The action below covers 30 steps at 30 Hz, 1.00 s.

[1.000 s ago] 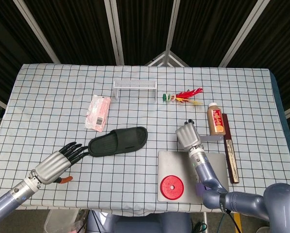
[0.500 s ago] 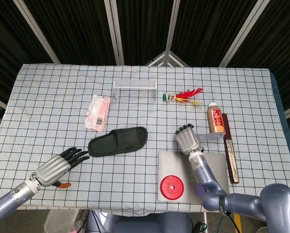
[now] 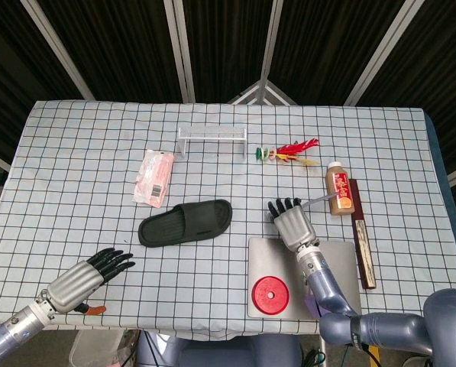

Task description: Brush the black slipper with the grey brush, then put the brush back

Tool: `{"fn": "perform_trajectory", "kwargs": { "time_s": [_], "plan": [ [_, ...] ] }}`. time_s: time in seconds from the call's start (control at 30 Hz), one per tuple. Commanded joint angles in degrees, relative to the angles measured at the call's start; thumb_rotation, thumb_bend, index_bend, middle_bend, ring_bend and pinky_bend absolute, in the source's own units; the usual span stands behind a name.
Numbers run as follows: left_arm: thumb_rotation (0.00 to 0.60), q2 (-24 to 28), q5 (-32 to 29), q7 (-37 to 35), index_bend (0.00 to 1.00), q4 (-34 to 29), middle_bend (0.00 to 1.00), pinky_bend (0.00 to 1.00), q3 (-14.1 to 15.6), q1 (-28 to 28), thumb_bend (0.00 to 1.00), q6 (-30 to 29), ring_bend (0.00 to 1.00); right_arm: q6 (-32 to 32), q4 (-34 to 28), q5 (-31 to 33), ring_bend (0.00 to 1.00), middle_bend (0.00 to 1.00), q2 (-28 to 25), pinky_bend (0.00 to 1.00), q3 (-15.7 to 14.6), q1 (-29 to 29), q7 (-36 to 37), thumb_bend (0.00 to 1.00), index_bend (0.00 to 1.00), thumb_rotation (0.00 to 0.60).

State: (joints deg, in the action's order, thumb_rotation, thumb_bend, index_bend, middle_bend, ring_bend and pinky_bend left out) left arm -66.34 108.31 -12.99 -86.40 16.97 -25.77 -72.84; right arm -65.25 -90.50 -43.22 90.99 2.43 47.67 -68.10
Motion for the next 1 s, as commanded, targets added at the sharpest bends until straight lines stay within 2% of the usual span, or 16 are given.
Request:
{"fn": "perform_trajectory", "kwargs": {
  "time_s": [0.03, 0.17, 0.27, 0.4, 0.43, 0.47, 0.5, 0.6, 0.67, 0.73, 0.83, 1.0],
  "plan": [
    [0.600, 0.56, 0.38, 0.55, 0.00, -0.33, 0.00, 0.00, 0.24, 0.72, 0.22, -1.07, 0.00, -1.57, -2.47, 0.27, 0.16, 0.11, -1.07, 0.24, -0.26, -0.24, -0.66, 0.51, 0.00, 0.600],
    [0.600, 2.01, 0.75, 0.82, 0.00, -0.86, 0.00, 0.00, 0.35, 2.81, 0.20, -4.95, 0.00, -5.87, -8.74, -2.28, 0.15, 0.10, -4.16, 0.24, -1.16, -1.59, -0.65, 0.51, 0.00, 0.600],
    [0.600, 2.93, -0.05, 0.81, 0.00, -0.78, 0.00, 0.00, 0.50, 5.74, 0.15, -8.95, 0.00, -11.10, -15.33, -6.95, 0.10, 0.08, -7.72, 0.18, -2.90, -4.20, 0.79, 0.50, 0.00, 0.600],
    [0.600, 4.69, -4.23, 3.73, 0.00, -1.55, 0.00, 0.00, -0.42, 11.32, 0.12, -15.14, 0.00, -22.87, -24.64, -21.35, 0.01, 0.03, -12.86, 0.06, -8.83, -11.02, 5.23, 0.47, 0.00, 0.600],
    [0.600, 4.75, -5.50, 4.65, 0.00, -1.40, 0.00, 0.00, -1.00, 13.04, 0.11, -17.34, 0.00, -25.80, -26.47, -25.75, 0.00, 0.02, -13.81, 0.04, -10.88, -13.30, 7.70, 0.47, 0.00, 0.600],
    [0.600, 4.50, -7.78, 5.87, 0.00, -0.74, 0.00, 0.00, -1.90, 16.00, 0.11, -20.84, 0.00, -30.12, -28.18, -32.58, 0.00, 0.01, -14.99, 0.02, -14.53, -17.06, 11.97, 0.47, 0.00, 0.600],
    [0.600, 3.93, -9.11, 6.50, 0.00, 0.06, 0.00, 0.00, -2.32, 18.23, 0.10, -23.17, 0.00, -33.36, -27.84, -38.58, 0.00, 0.01, -15.91, 0.01, -18.22, -20.30, 15.39, 0.47, 0.00, 0.600],
    [0.600, 2.70, -11.70, 6.68, 0.00, 2.64, 0.00, 0.00, -2.77, 22.39, 0.10, -26.33, 0.00, -40.32, -22.50, -48.92, 0.00, 0.00, -17.27, 0.00, -25.99, -28.38, 23.03, 0.45, 0.00, 0.600],
    [0.600, 2.45, -11.90, 7.70, 0.00, 4.03, 0.00, 0.00, -3.12, 23.90, 0.10, -27.68, 0.00, -44.20, -16.63, -52.09, 0.00, 0.00, -17.19, 0.00, -28.72, -33.48, 27.83, 0.44, 0.00, 0.600],
    [0.600, 1.84, -11.57, 8.39, 0.00, 5.21, 0.00, 0.00, -3.71, 24.65, 0.10, -28.74, 0.00, -47.02, -12.04, -52.87, 0.00, 0.00, -16.74, 0.00, -29.38, -37.17, 32.73, 0.44, 0.00, 0.600],
    [0.600, 1.16, -10.58, 8.78, 0.00, 5.96, 0.00, 0.00, -4.28, 24.78, 0.10, -28.96, 0.00, -49.40, -7.19, -51.36, 0.00, 0.00, -16.62, 0.00, -28.81, -41.06, 39.89, 0.43, 0.00, 0.600],
    [0.600, 0.38, -10.19, 9.64, 0.00, 6.63, 0.00, 0.00, -5.18, 24.57, 0.10, -27.42, 0.00, -49.87, -5.06, -51.59, 0.00, 0.00, -18.56, 0.00, -26.29, -42.95, 44.14, 0.41, 0.00, 0.600]
  ]
}}
